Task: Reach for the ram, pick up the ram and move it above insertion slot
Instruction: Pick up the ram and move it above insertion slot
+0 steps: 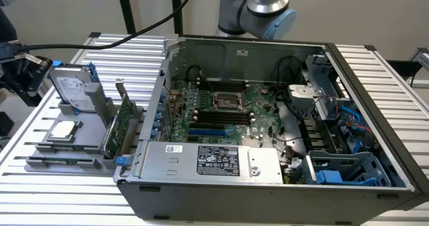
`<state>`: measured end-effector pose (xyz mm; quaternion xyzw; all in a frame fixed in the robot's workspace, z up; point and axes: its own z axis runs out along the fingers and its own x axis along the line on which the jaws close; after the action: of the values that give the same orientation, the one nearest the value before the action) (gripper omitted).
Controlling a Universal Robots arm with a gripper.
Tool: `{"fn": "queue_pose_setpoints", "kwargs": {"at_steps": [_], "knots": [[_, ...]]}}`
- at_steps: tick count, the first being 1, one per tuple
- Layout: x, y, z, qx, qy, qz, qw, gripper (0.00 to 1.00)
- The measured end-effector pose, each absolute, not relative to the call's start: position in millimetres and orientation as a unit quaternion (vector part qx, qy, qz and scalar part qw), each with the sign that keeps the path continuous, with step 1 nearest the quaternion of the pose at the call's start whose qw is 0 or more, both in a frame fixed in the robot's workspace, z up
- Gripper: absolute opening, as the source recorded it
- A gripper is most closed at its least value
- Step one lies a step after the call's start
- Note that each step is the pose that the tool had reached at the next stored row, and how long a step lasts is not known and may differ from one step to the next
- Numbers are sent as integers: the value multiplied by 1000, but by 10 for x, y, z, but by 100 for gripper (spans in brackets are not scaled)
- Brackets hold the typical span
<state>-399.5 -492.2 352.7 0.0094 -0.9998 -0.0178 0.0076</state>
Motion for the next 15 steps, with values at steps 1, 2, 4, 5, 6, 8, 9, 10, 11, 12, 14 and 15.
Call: {"fn": "queue_pose_setpoints", "kwargs": {"at_steps": [1, 2, 4, 5, 6, 8, 9, 10, 11, 12, 14, 15], "knots": [[-3995, -4922, 3526, 9, -1000, -18, 8, 11], [-3996, -4922, 3526, 9, -1000, -18, 8, 11], [-3996, -4922, 3526, 9, -1000, -18, 8, 11], [-3996, -4922, 3526, 9, -1000, -18, 8, 11], [-3996, -4922, 3526, 9, -1000, -18, 8, 11], [-3995, -4922, 3526, 9, -1000, -18, 8, 11], [-3995, -4922, 3526, 9, -1000, -18, 8, 11], [-3995, -4922, 3526, 9, -1000, -18, 8, 11], [-3995, -4922, 3527, 9, -1000, -18, 8, 11], [-3996, -4922, 3526, 11, -1000, -18, 8, 11], [-3996, -4923, 3526, 28, -999, -18, 8, 11], [-3996, -4922, 3525, 37, -999, -18, 8, 11]]}}
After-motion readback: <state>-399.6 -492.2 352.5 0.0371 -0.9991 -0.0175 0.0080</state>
